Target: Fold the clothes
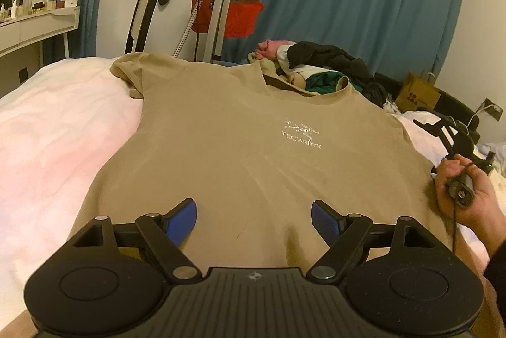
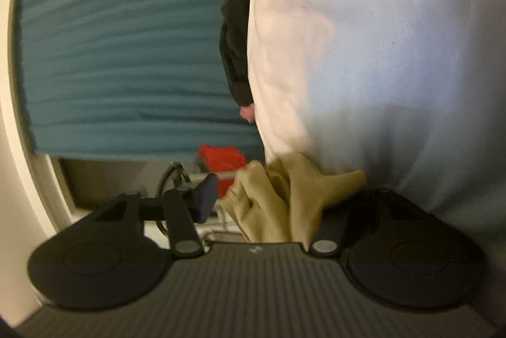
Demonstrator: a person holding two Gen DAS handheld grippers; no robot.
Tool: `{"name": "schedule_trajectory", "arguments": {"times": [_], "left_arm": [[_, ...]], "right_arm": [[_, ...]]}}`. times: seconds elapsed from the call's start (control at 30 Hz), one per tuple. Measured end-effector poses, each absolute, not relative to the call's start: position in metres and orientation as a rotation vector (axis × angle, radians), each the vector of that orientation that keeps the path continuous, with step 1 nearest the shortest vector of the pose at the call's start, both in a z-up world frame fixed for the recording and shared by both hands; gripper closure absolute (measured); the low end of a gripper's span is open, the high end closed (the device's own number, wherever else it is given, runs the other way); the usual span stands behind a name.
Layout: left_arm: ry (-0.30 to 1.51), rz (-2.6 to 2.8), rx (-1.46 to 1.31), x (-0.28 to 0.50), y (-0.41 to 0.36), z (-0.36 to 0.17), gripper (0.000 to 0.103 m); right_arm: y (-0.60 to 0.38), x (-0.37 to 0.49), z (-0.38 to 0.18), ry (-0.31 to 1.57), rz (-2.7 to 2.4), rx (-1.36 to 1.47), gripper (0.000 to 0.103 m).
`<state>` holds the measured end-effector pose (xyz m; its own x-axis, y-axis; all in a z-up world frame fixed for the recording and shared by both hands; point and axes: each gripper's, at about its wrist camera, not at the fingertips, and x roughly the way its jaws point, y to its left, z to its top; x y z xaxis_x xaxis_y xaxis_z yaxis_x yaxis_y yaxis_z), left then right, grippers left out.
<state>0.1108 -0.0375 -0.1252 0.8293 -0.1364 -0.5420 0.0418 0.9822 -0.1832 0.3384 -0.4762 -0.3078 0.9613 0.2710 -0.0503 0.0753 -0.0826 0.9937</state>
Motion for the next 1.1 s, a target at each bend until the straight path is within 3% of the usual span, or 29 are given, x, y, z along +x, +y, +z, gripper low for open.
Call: {"name": "schedule_trajectory", "arguments": {"times": [0.07,0.13,0.37,0.47,0.63,0.7,0.73,0.77,0.93,1.0,1.07,1.1], "left_arm": [[0.579,-0.093,-0.154,0.109,-0.037,-0.125,0.022],[0.576,-0.092,-0.149,0.108,-0.035,-0.126,0.022],[0.582,-0.098,-0.208,0.105,-0.022,-0.121,0.022],[0.582,-0.099,-0.225,0.104,-0.018,-0.118,0.023],[0.558,-0.093,-0.242,0.096,-0.011,-0.112,0.023],[0.550,-0.089,-0.246,0.095,-0.010,-0.110,0.023],[0.548,-0.088,-0.248,0.095,-0.010,-0.110,0.023],[0.548,-0.091,-0.251,0.096,-0.010,-0.110,0.023],[0.538,-0.099,-0.231,0.107,-0.016,-0.114,0.023],[0.542,-0.096,-0.219,0.113,-0.018,-0.117,0.023],[0.561,-0.072,-0.189,0.121,-0.020,-0.118,0.022],[0.574,-0.049,-0.163,0.124,-0.022,-0.117,0.022]], "right_arm": [[-0.475,0.343,-0.309,0.265,0.123,1.663,0.097],[-0.477,0.343,-0.300,0.288,0.093,1.597,0.098],[-0.509,0.273,-0.248,-0.018,-0.042,1.375,0.098],[-0.511,0.268,-0.255,0.014,-0.082,1.390,0.097],[-0.516,0.267,-0.267,0.093,-0.135,1.410,0.091],[-0.517,0.278,-0.270,0.158,-0.135,1.401,0.069],[-0.517,0.283,-0.271,0.190,-0.135,1.396,0.051],[-0.516,0.289,-0.267,0.197,-0.112,1.368,0.044],[-0.509,0.331,-0.249,0.284,-0.068,1.201,0.041],[-0.507,0.337,-0.238,0.279,-0.109,1.128,0.051],[-0.502,0.339,-0.218,0.281,-0.133,1.027,0.090],[-0.493,0.336,-0.212,0.283,-0.149,0.958,0.091]]}}
